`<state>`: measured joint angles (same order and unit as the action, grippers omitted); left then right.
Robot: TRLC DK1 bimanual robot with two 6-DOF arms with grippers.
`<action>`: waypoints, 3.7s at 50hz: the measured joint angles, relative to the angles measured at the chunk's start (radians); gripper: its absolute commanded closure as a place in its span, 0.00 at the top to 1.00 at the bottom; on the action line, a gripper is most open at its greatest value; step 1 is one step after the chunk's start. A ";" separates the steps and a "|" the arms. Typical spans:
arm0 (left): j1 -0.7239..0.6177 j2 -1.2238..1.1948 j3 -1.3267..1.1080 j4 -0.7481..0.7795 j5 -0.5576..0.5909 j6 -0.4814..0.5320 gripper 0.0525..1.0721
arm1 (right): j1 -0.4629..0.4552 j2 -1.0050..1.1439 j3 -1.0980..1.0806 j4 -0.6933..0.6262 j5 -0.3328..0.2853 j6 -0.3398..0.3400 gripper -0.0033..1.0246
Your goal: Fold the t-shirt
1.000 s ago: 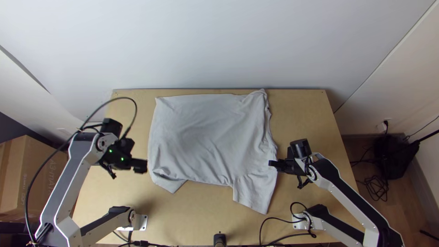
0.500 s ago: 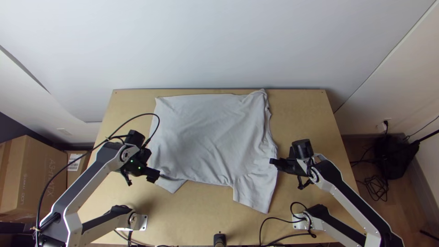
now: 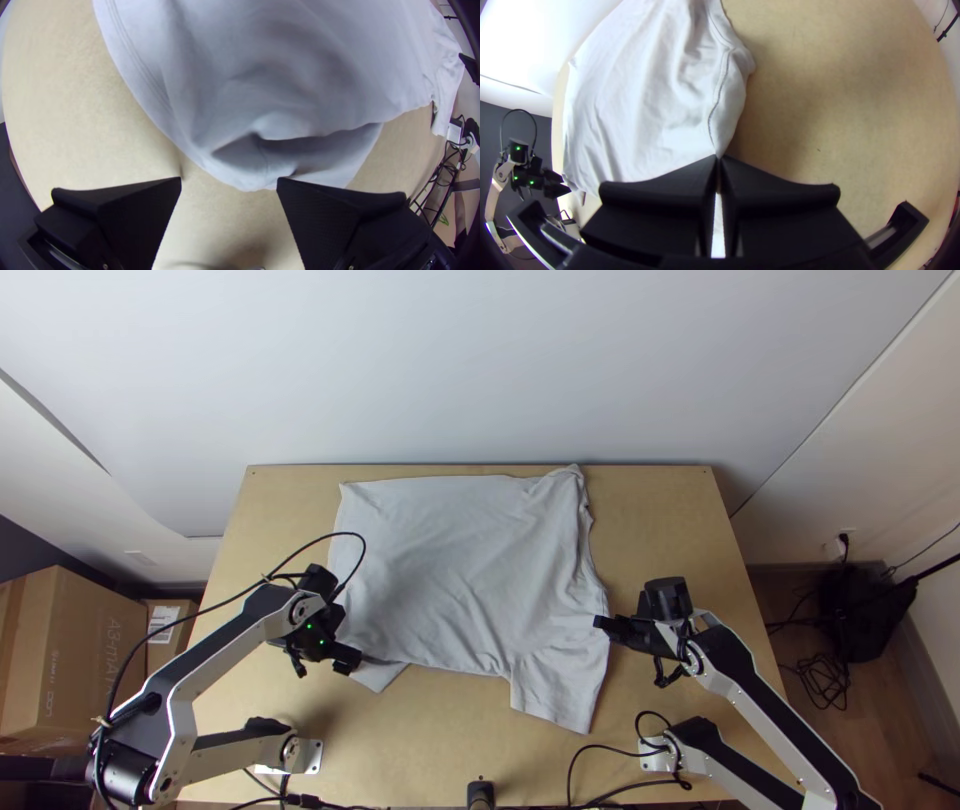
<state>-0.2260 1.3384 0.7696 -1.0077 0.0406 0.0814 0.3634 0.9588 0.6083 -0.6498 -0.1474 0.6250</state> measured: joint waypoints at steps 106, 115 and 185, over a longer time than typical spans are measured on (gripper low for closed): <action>0.371 0.096 1.214 0.294 0.047 -0.165 0.03 | -0.239 0.468 1.272 0.174 -0.055 -0.291 0.03; 0.417 -0.005 1.239 0.322 0.037 -0.173 0.03 | -0.203 0.357 1.278 0.195 -0.056 -0.306 0.03; 0.411 -0.489 -0.085 0.690 0.204 -0.037 0.02 | -0.078 -0.047 0.060 0.536 -0.052 -0.164 0.03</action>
<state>0.1848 0.8494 0.6842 -0.3176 0.2447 0.0448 0.2852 0.9119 0.6685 -0.1139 -0.1993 0.4610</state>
